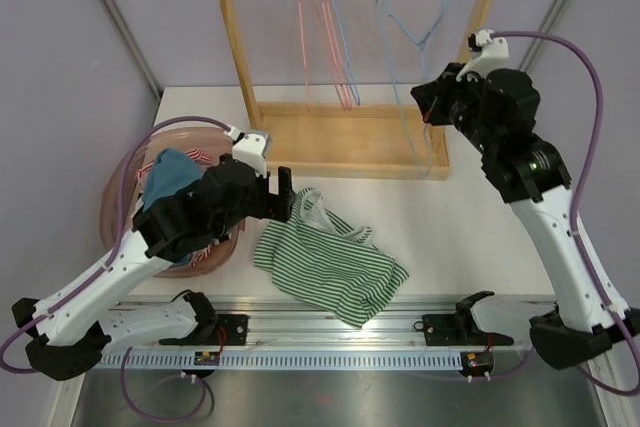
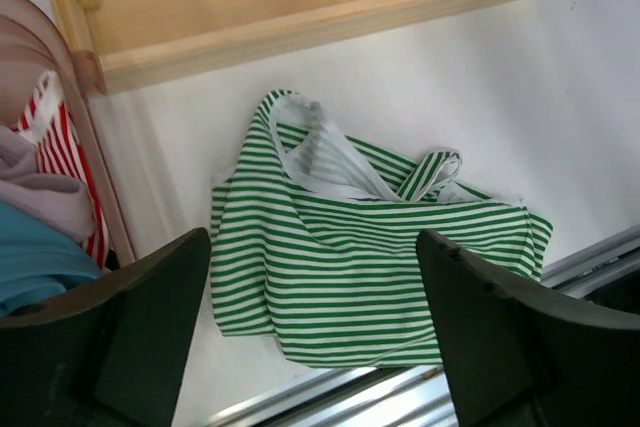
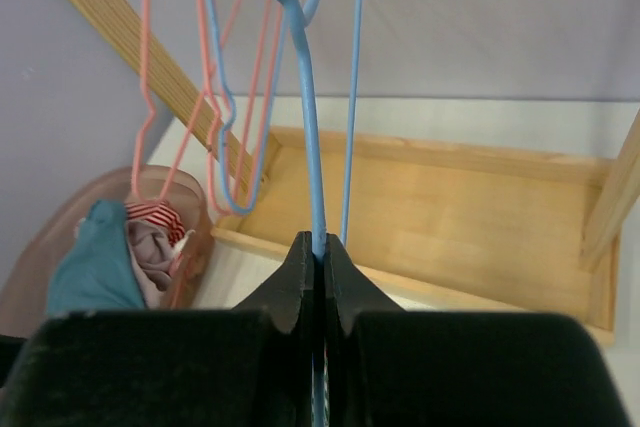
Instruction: Remove the tank top from the hanger
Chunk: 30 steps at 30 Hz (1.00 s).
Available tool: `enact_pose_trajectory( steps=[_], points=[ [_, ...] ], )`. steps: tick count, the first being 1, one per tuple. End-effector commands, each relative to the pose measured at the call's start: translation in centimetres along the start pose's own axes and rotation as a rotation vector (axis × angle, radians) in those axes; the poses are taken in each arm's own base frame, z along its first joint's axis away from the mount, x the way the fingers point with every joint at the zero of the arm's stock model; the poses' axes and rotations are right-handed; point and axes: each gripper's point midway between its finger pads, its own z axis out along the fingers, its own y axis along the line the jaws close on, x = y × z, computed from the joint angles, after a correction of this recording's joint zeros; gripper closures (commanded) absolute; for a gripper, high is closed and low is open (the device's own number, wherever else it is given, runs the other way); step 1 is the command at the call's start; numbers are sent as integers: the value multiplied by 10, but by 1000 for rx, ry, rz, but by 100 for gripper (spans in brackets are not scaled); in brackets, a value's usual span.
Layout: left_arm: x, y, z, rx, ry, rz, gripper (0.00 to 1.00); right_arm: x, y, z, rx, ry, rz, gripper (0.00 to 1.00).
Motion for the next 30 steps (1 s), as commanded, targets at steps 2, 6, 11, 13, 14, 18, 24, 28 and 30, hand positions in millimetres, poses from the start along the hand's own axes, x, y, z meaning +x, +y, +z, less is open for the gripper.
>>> enact_pose_trajectory(
  steps=[2,6,11,13,14,18,24,28,30],
  points=[
    [-25,10,-26,-15,-70,23,1,-29,4,21,54,15,-78,100],
    [-12,27,-33,-61,-41,89,1,-44,13,52,54,26,-106,100],
    [4,42,-33,-90,-48,121,1,-54,22,101,61,36,-132,100],
    [9,41,-27,-73,-80,120,1,-41,21,129,68,62,-133,100],
    [10,39,-25,-59,-89,117,1,-56,28,130,58,21,-133,100],
    [16,34,-19,-34,-67,125,1,-49,35,162,53,16,-152,100],
    [21,33,-13,-20,-52,132,1,-23,47,200,20,25,-175,100],
    [19,33,-13,-6,-56,115,1,-12,55,207,16,38,-190,100],
    [18,32,-13,4,-57,108,1,-9,54,209,21,43,-188,100]
  ],
)
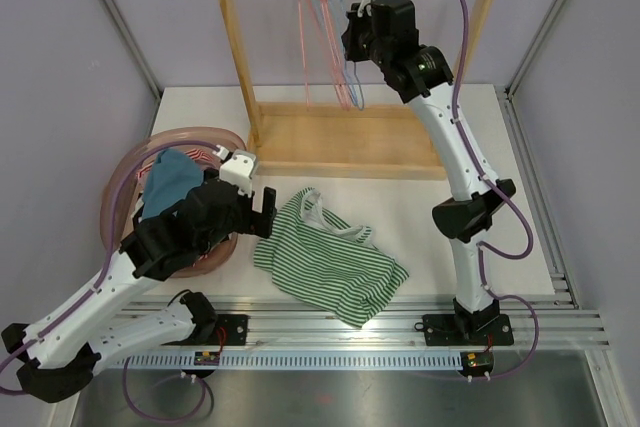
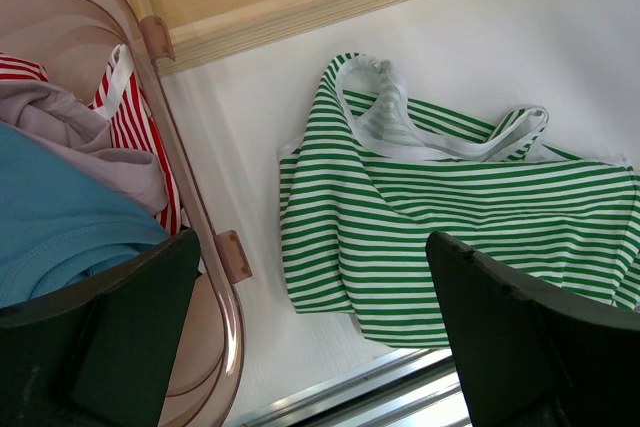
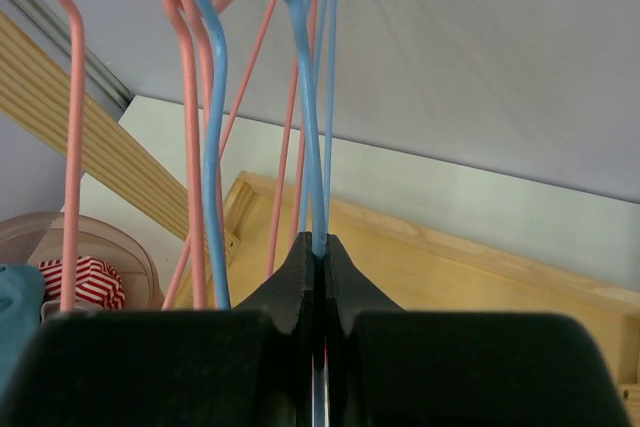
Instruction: Remove the tank top from the hanger
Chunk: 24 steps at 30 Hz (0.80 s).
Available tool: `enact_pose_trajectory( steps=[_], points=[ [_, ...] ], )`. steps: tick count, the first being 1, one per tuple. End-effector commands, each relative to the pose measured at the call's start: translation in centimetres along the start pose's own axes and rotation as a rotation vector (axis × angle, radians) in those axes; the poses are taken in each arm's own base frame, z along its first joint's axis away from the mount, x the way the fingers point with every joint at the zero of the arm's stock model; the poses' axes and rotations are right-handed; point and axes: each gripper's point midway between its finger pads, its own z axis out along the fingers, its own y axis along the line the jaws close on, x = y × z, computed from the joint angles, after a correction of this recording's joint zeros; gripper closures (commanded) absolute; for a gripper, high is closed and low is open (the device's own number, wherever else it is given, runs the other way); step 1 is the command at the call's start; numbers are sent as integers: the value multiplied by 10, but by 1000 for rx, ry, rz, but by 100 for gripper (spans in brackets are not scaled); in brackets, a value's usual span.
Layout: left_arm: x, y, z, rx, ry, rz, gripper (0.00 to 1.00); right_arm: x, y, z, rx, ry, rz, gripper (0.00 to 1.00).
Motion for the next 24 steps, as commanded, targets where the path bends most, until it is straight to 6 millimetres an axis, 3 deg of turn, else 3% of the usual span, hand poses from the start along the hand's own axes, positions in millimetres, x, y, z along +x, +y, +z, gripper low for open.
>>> enact_pose_trajectory(
  steps=[1,4,5,9,11,12,13,14,17,18,19,20,21,22,23,24],
  points=[
    [-14,-10,0,60,-54,-19,1,-32,7,-16,-3,-91,-10,100],
    [-15,-12,1,66,-44,-22,1,-34,5,-22,4,-94,-6,98],
    [-15,-12,1,68,-42,-25,1,-31,4,-22,5,-90,-7,81],
    [-17,-19,3,80,-19,-69,1,-46,3,-47,2,-115,-12,63],
    [-18,-23,3,84,-12,-93,1,-43,-3,-54,24,-105,-19,53],
    [-19,-27,4,91,-10,-123,1,-54,-5,-71,27,-130,-24,44],
    [-16,-35,8,106,6,-119,1,-44,-9,-71,46,-107,-31,37],
    [-15,-38,11,100,5,-122,1,-57,-12,-93,47,-140,-33,24],
    [-5,-64,26,126,44,-100,1,-42,-20,-109,63,-116,-53,18],
    [-1,-71,31,131,61,-94,1,-55,-21,-137,52,-158,-43,15],
    [7,-82,39,140,94,-64,1,-36,-21,-137,41,-123,-49,12],
    [11,-90,45,147,106,-56,1,-46,-21,-166,24,-162,-30,8],
    [15,-96,50,156,119,-45,1,-43,-22,-178,14,-161,-25,5],
    [20,-104,54,173,133,-31,1,-21,-21,-179,-8,-115,-27,0],
    [31,-114,65,190,170,-13,1,-27,-20,-207,-34,-150,-8,1],
    [35,-121,69,208,185,-3,1,-22,-18,-217,-58,-149,-1,0]
  ],
)
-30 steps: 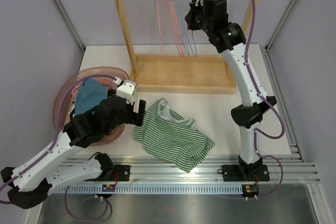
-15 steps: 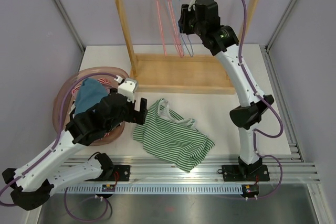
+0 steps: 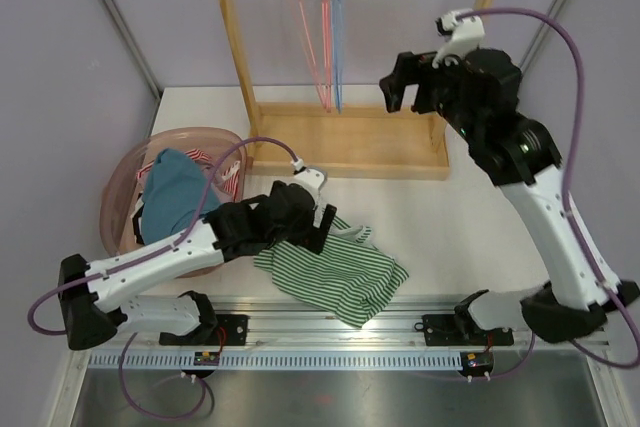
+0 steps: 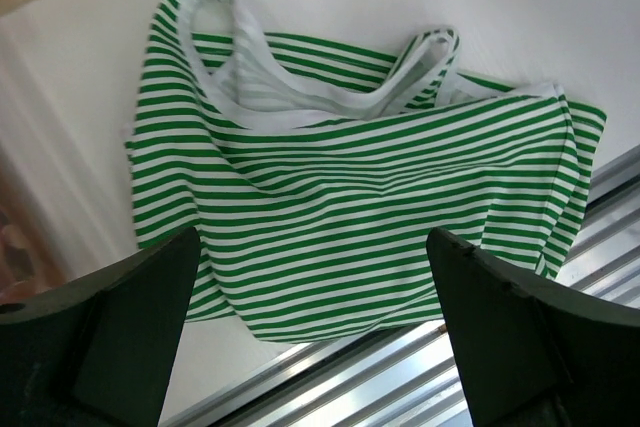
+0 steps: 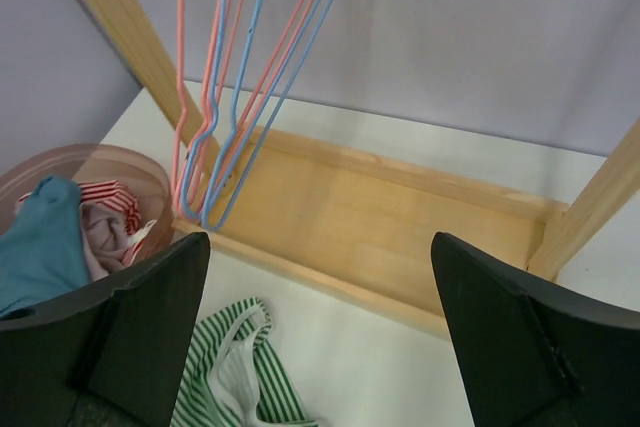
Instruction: Remove the tank top from the hanger
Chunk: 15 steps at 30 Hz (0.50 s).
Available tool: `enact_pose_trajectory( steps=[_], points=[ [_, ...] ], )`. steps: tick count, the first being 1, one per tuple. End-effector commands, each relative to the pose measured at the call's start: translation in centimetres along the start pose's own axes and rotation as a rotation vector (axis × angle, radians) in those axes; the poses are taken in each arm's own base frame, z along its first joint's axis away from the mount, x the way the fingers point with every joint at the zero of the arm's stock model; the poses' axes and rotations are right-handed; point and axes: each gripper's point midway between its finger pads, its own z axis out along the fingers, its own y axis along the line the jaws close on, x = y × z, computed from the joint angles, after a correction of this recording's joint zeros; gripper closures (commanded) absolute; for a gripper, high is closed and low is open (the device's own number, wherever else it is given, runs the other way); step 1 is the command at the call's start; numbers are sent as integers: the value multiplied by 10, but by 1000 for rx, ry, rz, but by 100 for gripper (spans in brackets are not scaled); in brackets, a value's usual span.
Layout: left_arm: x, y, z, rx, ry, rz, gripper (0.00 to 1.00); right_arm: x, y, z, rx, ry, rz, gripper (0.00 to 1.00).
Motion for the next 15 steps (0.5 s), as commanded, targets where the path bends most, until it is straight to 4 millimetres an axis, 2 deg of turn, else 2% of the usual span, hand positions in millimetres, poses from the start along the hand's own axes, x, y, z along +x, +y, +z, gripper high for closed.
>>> enact_pose_trajectory(
  steps=[1,2,3,4,5,6,7,8,10,11,13,15],
  points=[
    [-7,-34,21,93,-12,-10,1,6,13,-44,-117,-45,34,1],
    [0,-41,33,110,18,3,1,0,14,-68,-153,-85,50,1],
    [4,-45,40,114,34,11,1,6,18,-76,-182,-85,54,1],
    [9,-49,45,121,49,22,1,25,27,-80,-252,-48,50,1],
    [9,-54,52,136,47,25,1,22,30,-98,-288,-76,53,1],
    [18,-55,62,127,76,39,1,28,33,-106,-318,-66,52,1],
    [21,-57,68,129,84,44,1,43,41,-110,-370,-33,53,0],
    [21,-59,74,130,83,42,1,42,42,-126,-397,-51,59,0],
    [33,-62,90,118,123,50,1,57,47,-136,-440,-22,63,1],
    [33,-64,96,118,120,48,1,56,46,-149,-452,-43,67,1],
    [43,-66,114,98,145,48,1,63,44,-156,-455,-45,71,1],
    [50,-65,125,76,162,42,1,61,41,-168,-455,-73,69,0]
  ],
)
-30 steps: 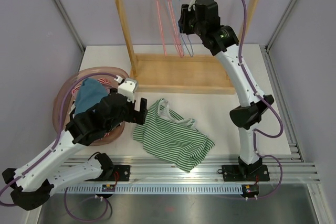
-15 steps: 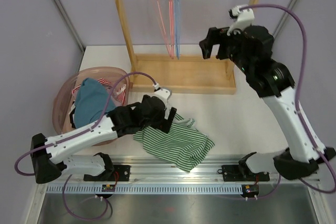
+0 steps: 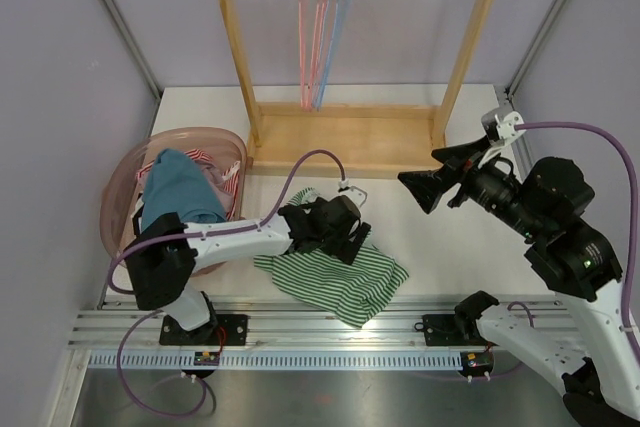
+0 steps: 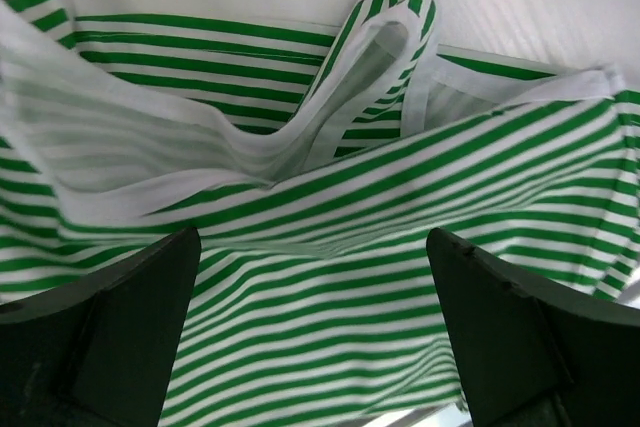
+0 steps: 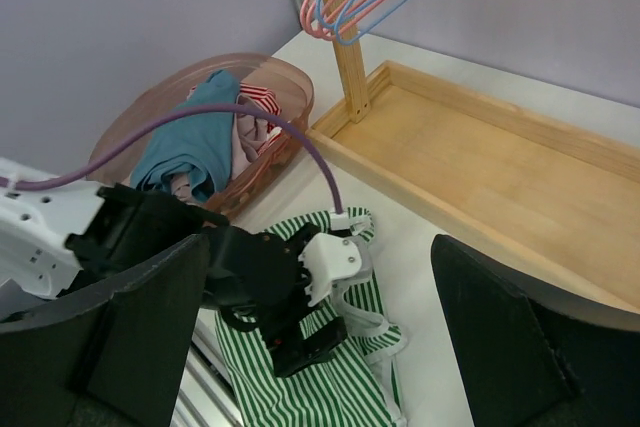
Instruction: Remove the tank top from the hanger
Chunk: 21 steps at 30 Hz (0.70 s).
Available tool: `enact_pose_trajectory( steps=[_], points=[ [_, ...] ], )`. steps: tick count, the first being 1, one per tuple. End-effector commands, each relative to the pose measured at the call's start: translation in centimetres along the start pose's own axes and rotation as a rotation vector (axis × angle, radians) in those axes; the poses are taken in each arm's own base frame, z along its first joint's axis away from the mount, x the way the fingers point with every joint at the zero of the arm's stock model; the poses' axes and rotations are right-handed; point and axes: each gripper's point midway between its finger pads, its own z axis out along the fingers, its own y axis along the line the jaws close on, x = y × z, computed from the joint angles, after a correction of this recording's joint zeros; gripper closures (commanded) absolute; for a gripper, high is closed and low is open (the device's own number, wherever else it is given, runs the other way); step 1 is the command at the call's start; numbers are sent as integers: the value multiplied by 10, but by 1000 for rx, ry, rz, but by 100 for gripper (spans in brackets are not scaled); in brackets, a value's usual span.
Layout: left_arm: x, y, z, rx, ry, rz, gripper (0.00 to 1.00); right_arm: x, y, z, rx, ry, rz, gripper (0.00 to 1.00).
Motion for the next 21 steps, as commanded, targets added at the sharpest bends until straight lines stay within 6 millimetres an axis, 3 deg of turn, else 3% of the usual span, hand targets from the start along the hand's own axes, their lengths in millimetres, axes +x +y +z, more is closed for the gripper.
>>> enact_pose_trajectory(
  steps=[1,5,9,13,14,15,17,18,20,21],
  points=[
    [-5,-11,27,14,-27,-27,1,-2,14,-14,-63,-30,3,1],
    [6,-7,47,-36,-9,-38,1,1,15,-23,-63,-26,-3,0],
    [31,-5,63,-43,20,-44,1,6,16,-24,-72,-16,-1,1],
    [55,-8,75,-32,75,-31,16,4,19,-26,-87,-26,-4,0],
    [60,-10,76,-27,87,-27,23,3,19,-27,-89,-30,-4,0],
    [64,-11,77,-31,94,-25,39,1,20,-27,-92,-37,-7,0],
    [71,-9,77,-38,105,-22,55,0,22,-29,-98,-43,-8,0],
    [71,-7,77,-41,106,-24,77,0,22,-30,-100,-46,-9,1],
    [71,-2,73,-64,105,-25,100,-3,24,-34,-105,-57,-12,1],
    [70,-1,71,-67,101,-25,100,-4,24,-34,-107,-60,-12,0]
  ],
)
